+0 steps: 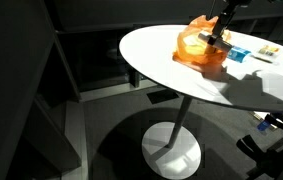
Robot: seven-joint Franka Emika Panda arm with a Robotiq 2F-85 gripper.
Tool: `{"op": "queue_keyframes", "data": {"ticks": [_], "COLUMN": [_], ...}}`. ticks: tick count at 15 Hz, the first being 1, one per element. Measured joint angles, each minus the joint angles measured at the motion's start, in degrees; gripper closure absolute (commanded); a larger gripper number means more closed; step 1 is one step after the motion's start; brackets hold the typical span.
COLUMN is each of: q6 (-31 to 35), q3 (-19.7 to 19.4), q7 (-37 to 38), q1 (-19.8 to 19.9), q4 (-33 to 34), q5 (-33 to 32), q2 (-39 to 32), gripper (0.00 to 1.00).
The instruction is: Move the lotion bottle to the plastic
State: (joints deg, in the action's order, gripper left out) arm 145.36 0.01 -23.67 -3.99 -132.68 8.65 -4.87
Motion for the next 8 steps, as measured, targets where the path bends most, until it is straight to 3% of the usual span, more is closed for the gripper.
{"op": "queue_keyframes", "data": {"ticks": [1,3,5,8], "q6": [0.32,0.96,1.00,1.00], "q3": [0.20,0.72,1.42,2.01], "q7": [-0.05,-0.06,-0.06,-0.06], "q1": [0.19,0.63,1.20,1.62], "q4": [0.75,2.13,3.17,3.89], "q5": [0.00,0.00,0.00,0.00], "q2": [-0.87,-2.31,-3.23,-3.88], "gripper": [0.25,0.17,0.01,0.00]}}
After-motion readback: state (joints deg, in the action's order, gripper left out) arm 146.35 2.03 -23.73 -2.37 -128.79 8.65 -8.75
